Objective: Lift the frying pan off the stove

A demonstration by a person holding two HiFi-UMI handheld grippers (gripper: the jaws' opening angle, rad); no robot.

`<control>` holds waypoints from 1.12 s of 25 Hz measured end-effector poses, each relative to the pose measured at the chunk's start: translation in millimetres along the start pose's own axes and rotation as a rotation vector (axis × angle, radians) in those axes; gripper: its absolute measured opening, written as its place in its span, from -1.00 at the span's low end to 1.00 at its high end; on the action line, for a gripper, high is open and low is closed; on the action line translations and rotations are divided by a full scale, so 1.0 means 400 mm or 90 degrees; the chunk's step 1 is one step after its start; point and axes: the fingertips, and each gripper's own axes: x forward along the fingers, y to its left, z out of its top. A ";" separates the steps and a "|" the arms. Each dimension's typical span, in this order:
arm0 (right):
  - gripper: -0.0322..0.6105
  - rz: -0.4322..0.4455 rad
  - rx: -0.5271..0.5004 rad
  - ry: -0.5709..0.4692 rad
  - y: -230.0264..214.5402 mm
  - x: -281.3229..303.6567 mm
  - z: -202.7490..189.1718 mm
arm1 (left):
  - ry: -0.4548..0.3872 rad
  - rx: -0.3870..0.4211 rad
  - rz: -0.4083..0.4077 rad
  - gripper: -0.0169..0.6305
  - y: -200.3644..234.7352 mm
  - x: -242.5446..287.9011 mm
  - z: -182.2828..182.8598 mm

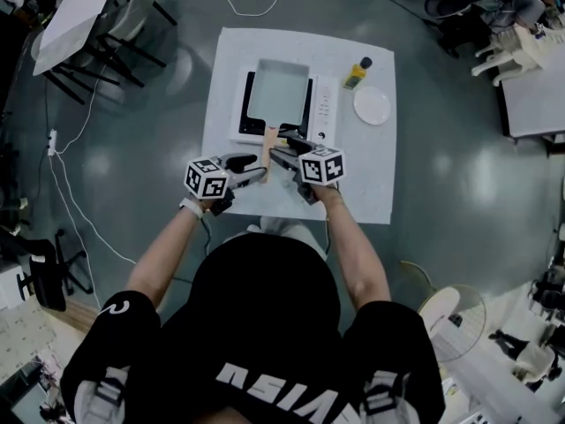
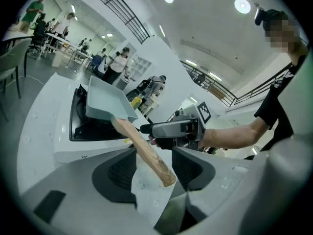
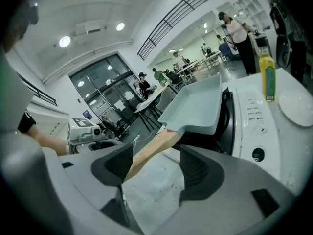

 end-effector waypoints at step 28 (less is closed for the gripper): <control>0.04 0.242 0.185 0.106 0.025 0.176 -0.023 | 0.036 -0.094 -0.089 -0.26 0.009 0.118 -0.038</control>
